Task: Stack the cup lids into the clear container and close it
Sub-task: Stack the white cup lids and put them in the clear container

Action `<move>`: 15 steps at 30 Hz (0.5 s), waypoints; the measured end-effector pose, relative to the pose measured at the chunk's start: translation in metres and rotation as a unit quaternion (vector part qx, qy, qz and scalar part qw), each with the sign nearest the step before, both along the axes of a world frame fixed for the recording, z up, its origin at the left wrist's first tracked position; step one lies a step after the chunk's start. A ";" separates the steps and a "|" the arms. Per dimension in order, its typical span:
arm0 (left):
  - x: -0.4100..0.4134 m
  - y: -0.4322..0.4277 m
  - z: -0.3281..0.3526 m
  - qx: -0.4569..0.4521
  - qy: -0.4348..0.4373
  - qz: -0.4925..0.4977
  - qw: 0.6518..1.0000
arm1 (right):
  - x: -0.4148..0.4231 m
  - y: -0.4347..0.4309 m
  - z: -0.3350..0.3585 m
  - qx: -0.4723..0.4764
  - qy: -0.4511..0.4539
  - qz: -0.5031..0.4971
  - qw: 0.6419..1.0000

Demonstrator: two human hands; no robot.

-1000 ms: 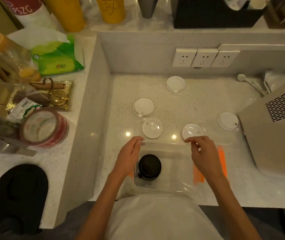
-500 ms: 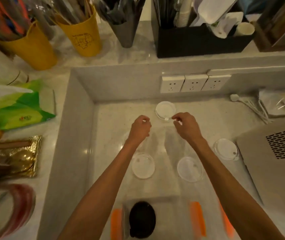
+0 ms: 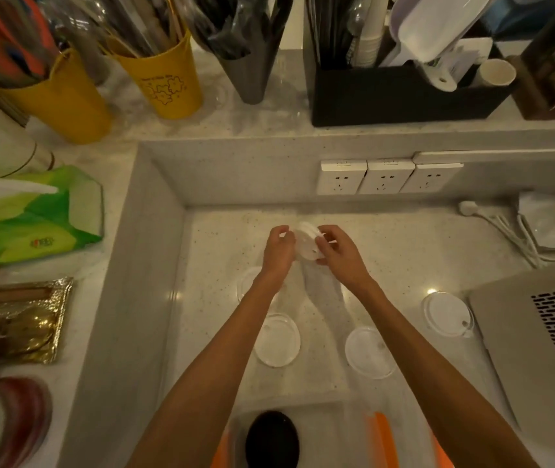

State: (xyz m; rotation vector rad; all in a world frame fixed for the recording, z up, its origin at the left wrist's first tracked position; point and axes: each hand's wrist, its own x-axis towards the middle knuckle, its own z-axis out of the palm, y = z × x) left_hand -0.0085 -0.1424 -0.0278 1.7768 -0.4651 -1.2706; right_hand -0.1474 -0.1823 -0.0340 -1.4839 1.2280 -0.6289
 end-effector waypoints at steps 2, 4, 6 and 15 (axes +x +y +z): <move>-0.001 0.020 0.011 -0.036 -0.002 0.040 0.999 | 0.000 0.020 0.015 0.144 -0.167 -0.080 0.972; -0.002 0.043 0.022 -0.079 0.078 0.086 0.990 | 0.005 0.044 0.026 0.262 -0.269 -0.109 0.920; 0.003 0.068 0.035 -0.119 0.229 0.132 0.957 | 0.011 0.068 0.034 0.331 -0.300 -0.101 0.889; 0.054 0.179 0.055 -0.185 0.389 0.227 0.873 | 0.055 0.119 0.067 0.194 0.054 0.251 0.947</move>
